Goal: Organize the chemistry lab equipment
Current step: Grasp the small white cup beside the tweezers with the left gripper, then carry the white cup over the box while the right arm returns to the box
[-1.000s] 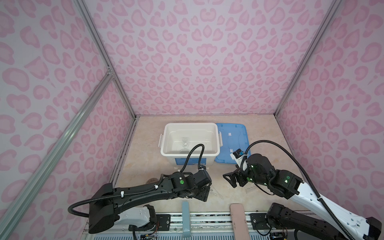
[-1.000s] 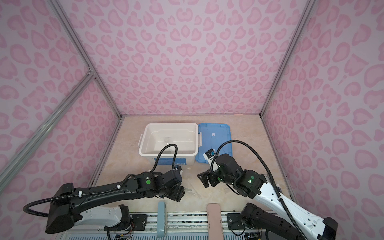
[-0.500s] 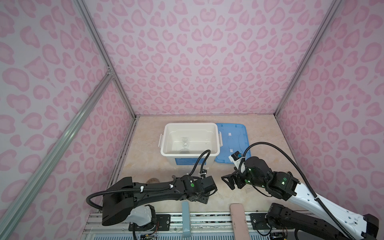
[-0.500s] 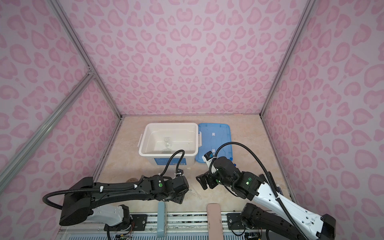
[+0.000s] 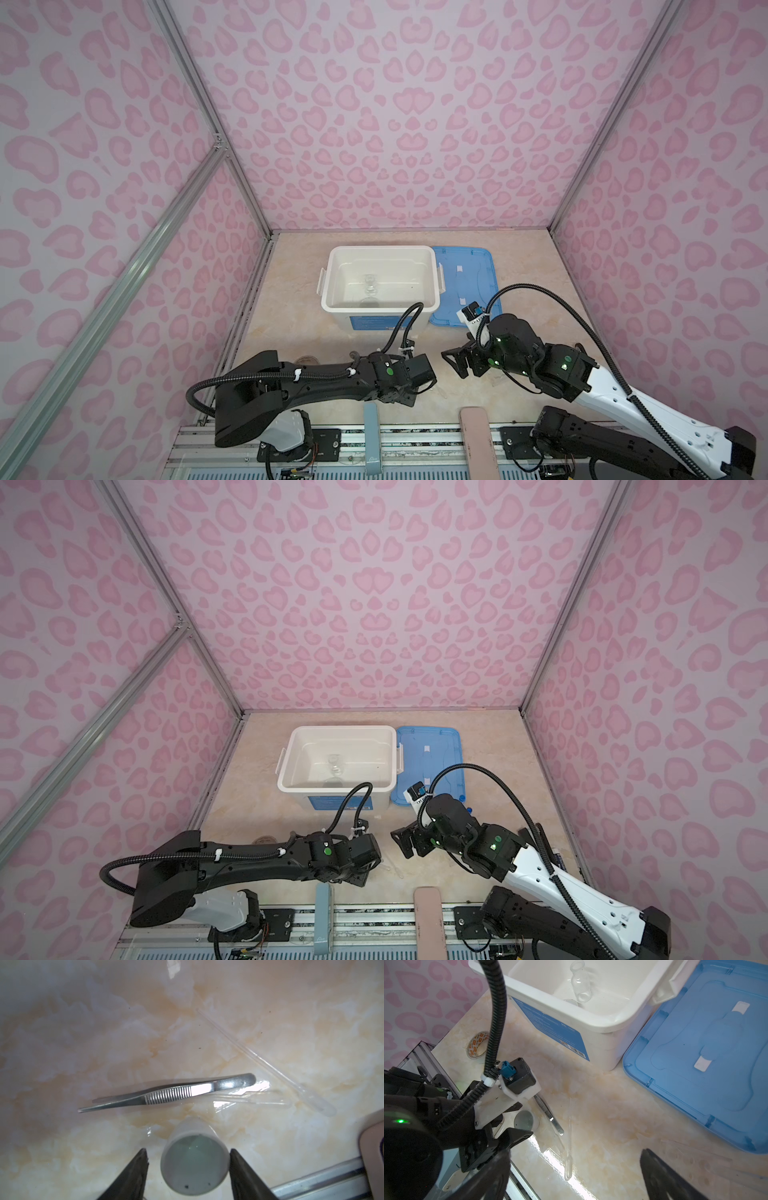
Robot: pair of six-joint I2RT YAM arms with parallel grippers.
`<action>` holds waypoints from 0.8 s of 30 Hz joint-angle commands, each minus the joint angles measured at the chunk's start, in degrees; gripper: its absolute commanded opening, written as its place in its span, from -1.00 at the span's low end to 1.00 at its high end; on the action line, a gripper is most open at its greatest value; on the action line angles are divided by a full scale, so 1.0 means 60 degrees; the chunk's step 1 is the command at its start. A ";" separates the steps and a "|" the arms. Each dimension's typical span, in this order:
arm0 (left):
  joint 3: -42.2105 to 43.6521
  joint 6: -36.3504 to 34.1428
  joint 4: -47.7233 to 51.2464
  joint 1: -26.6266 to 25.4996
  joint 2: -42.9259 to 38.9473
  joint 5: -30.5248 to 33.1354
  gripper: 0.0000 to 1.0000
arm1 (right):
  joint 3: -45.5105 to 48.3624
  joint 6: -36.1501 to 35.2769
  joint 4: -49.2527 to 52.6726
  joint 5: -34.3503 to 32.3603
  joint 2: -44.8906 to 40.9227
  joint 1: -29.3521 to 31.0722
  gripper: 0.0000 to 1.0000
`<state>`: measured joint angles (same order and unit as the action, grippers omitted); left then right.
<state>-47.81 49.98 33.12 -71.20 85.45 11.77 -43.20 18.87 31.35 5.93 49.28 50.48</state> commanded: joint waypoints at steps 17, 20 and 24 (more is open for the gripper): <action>-0.0105 0.0129 0.0060 0.0003 0.0377 0.0179 0.04 | 0.0074 0.0029 -0.0032 -0.0372 -0.0006 0.0081 0.96; -0.0139 0.0117 0.0090 0.0002 0.0332 0.0192 0.01 | 0.0058 0.0017 -0.0026 -0.0388 -0.0011 0.0072 0.96; -0.0177 0.0164 0.0210 0.0002 0.0241 0.0157 -0.14 | -0.0035 0.0003 0.0004 -0.0375 0.0032 0.0082 0.96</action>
<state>-48.16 49.87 33.17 -71.20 87.61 11.99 -43.20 18.85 31.40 4.12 49.34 50.89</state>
